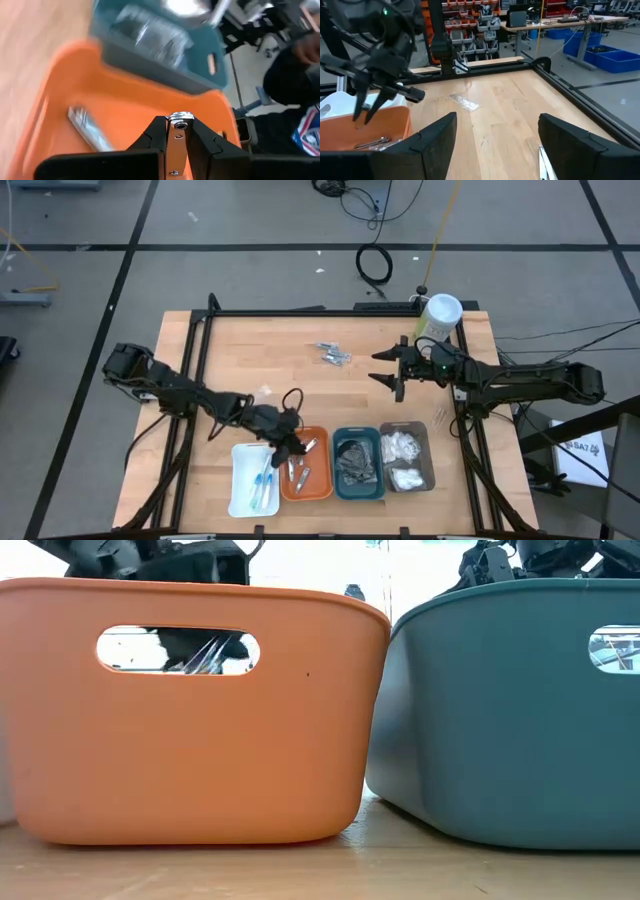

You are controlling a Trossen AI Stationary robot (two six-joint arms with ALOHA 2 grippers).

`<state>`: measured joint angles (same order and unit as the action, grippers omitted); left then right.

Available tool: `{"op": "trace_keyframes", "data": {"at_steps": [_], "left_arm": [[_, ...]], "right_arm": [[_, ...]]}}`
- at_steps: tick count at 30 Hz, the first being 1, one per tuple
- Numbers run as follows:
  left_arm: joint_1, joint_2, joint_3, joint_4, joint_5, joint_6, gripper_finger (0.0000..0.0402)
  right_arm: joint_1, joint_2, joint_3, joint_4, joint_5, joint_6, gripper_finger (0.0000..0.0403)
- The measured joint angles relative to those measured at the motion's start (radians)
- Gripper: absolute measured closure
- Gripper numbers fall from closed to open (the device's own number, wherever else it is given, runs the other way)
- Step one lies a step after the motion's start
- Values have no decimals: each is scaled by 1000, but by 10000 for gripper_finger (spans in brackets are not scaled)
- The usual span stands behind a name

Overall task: Pick & Place Travel size toiletries
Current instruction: Put the silver nail cutter into the orange bin

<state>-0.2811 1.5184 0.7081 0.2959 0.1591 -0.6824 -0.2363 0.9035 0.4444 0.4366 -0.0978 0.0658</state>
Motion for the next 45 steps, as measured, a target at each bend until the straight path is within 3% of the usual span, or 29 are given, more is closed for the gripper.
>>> {"op": "trace_keyframes", "data": {"at_steps": [5, 9, 17, 23, 28, 34, 39, 45], "left_arm": [[-17, 0, -29, 2, -67, -152, 368], [-17, 0, -30, 0, -97, -175, 327], [-15, 0, -30, -23, -81, -133, 256], [18, -15, -30, -9, -80, 28, 221], [93, -97, -30, -38, -57, 123, 205], [179, -262, -29, -79, -114, 352, 202], [230, -355, -68, -35, -192, 557, 202], [331, -363, -167, 78, -196, 579, 201]], "right_arm": [[0, 0, 0, 7, -1, 1, 138], [0, 0, 0, 7, -2, 1, 138], [0, 0, 0, -2, -2, 1, 138], [0, 0, 0, -1, -2, 1, 138], [2, 39, 0, 32, 24, 17, 138], [-5, 199, 46, 64, 77, 35, 138], [-27, 405, 239, -152, 76, 3, 138], [-78, 713, 500, -350, 71, -154, 138]]}}
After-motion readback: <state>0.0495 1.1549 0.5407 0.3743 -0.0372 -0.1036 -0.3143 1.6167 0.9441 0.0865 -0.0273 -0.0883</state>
